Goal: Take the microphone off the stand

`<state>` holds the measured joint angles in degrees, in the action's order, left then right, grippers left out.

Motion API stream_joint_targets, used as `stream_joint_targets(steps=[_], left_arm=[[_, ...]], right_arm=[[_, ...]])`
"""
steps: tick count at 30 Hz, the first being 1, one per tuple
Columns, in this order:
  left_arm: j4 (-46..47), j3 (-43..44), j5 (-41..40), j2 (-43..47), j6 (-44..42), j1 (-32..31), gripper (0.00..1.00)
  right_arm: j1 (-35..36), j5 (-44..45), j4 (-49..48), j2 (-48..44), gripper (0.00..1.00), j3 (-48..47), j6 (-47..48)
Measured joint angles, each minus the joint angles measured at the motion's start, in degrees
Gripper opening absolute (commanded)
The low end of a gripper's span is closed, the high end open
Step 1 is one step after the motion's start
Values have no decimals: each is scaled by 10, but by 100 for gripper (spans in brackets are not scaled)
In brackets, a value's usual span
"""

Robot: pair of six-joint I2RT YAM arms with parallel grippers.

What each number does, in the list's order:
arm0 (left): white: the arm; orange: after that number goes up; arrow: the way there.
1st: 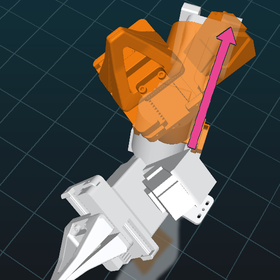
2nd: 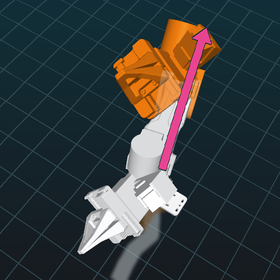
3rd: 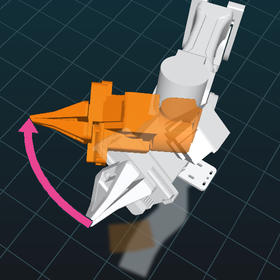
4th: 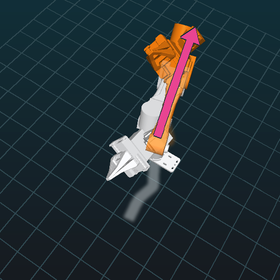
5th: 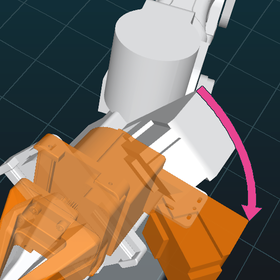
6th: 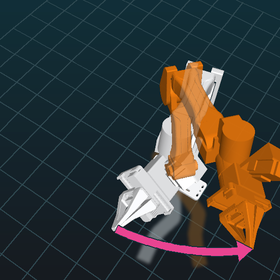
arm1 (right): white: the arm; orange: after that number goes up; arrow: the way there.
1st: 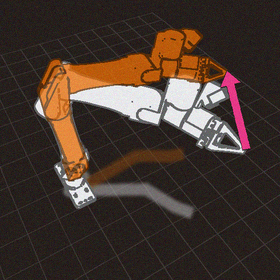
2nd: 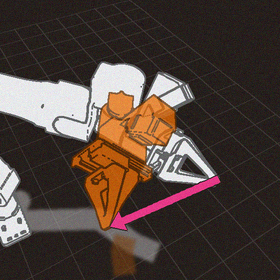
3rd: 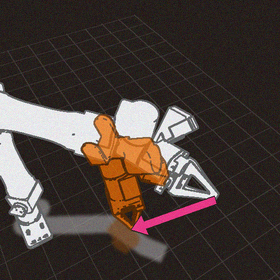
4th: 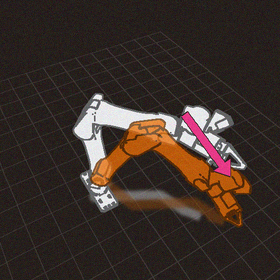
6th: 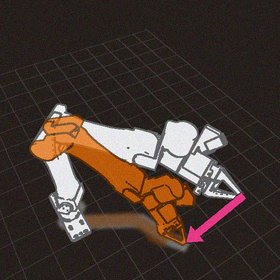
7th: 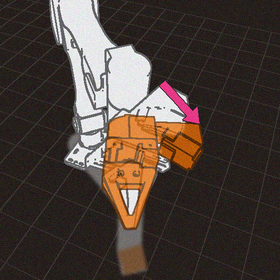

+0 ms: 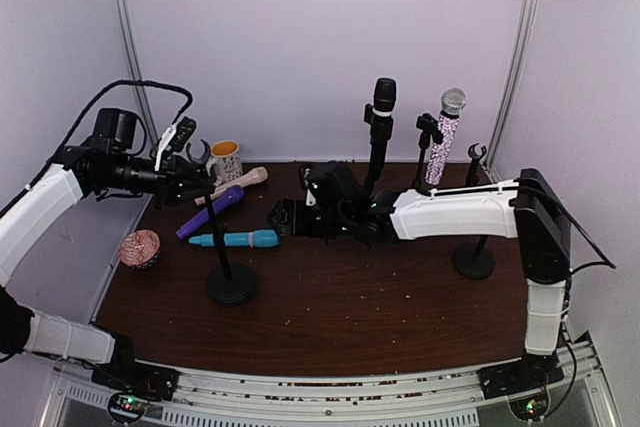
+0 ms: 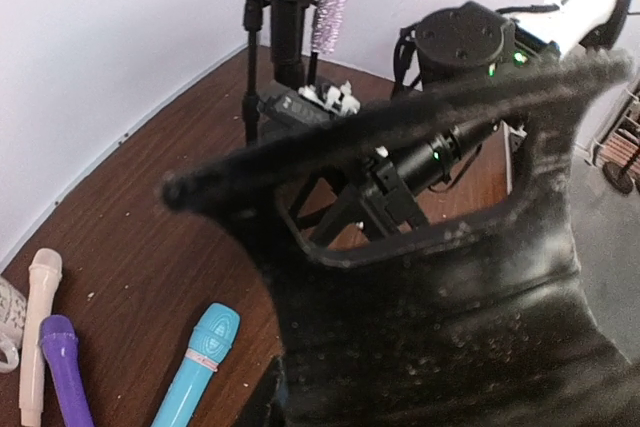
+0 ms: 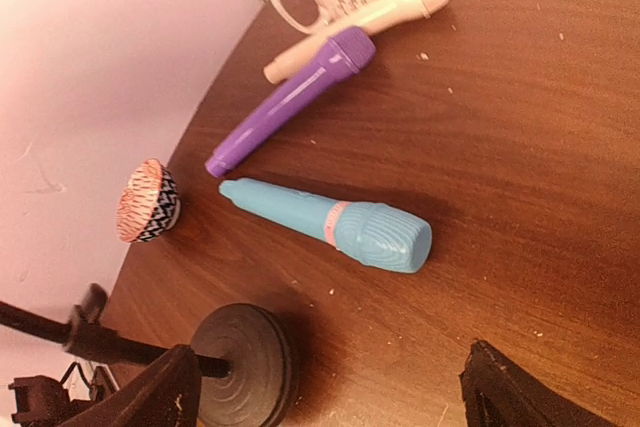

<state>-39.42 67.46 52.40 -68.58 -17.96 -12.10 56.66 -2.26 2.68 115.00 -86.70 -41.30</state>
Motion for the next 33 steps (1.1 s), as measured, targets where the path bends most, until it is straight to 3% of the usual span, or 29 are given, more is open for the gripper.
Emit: stream_joint_targets(steps=[8,17,18,20,23,27,33], left_arm=[[-114,5,84,-15,-202,0,4],[-335,48,131,-68,-511,-31,12],[-366,59,134,-80,-548,-34,15],[-417,73,137,-101,-613,-35,38],[-471,80,143,-119,-688,-35,51],[-470,81,143,-113,-686,-35,63],[-384,64,117,-51,-599,-35,79]], right_arm=[[23,-41,-92,-61,82,82,31],[27,-179,-120,-56,77,88,-45],[27,-199,-122,-51,77,78,-55],[27,-228,-124,-37,76,54,-69],[27,-267,-125,-9,74,17,-88],[27,-304,-121,23,70,-8,-109],[27,-339,-113,40,66,-7,-130]])
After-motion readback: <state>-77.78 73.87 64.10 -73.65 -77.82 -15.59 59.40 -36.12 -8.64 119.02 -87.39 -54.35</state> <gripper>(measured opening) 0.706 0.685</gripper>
